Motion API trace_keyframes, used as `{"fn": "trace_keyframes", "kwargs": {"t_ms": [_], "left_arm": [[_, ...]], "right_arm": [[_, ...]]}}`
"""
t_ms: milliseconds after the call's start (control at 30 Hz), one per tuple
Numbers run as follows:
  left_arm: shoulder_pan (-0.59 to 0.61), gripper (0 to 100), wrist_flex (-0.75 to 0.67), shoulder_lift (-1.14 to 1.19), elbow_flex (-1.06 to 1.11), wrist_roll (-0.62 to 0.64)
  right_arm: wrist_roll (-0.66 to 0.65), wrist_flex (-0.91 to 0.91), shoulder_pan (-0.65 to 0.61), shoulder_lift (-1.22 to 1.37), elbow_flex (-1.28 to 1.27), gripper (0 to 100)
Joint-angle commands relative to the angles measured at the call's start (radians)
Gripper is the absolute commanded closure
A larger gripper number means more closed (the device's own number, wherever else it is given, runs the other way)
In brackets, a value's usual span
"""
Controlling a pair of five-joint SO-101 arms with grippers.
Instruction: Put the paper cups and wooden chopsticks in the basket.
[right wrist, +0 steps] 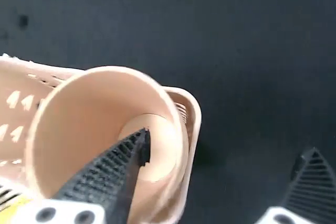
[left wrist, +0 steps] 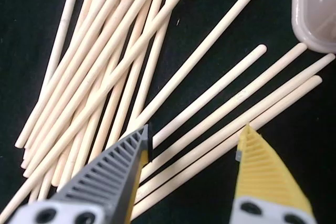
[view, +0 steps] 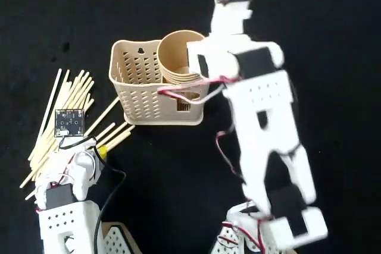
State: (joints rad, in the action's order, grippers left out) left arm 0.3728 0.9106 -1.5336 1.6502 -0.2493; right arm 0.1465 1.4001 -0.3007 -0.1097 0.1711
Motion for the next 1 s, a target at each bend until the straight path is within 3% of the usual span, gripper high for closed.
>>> {"fn": "trace_keyframes", "kwargs": {"t_ms": [0,200,267,400,500,667,967], "left_arm": [[-0.005,73,-0.014,-0.006,-0.008,-0.006],[-0.005,73,-0.014,-0.006,-0.008,-0.006],[-0.005,73,-0.014,-0.006,-0.008,-0.006],[-0.007,73,-0.014,-0.006,-0.008,-0.006],[-0.007,73,-0.014,-0.006,-0.008,-0.006],[-0.007,73,-0.014,-0.006,-0.008,-0.006],[-0.007,73,-0.014,-0.006,-0.008,-0.006]], "right_arm": [[0.011,-0.002,0.002,0.140,0.067,57.5],[0.005,0.054,0.035,0.364,0.173,57.8],[0.005,0.103,0.035,0.401,0.234,61.9],[-0.002,0.198,0.034,0.444,0.369,84.9],[-0.112,0.253,0.032,0.463,0.453,99.0],[-0.144,0.356,0.087,0.463,0.559,98.6],[-0.150,0.367,0.278,0.395,0.565,98.7]]}}
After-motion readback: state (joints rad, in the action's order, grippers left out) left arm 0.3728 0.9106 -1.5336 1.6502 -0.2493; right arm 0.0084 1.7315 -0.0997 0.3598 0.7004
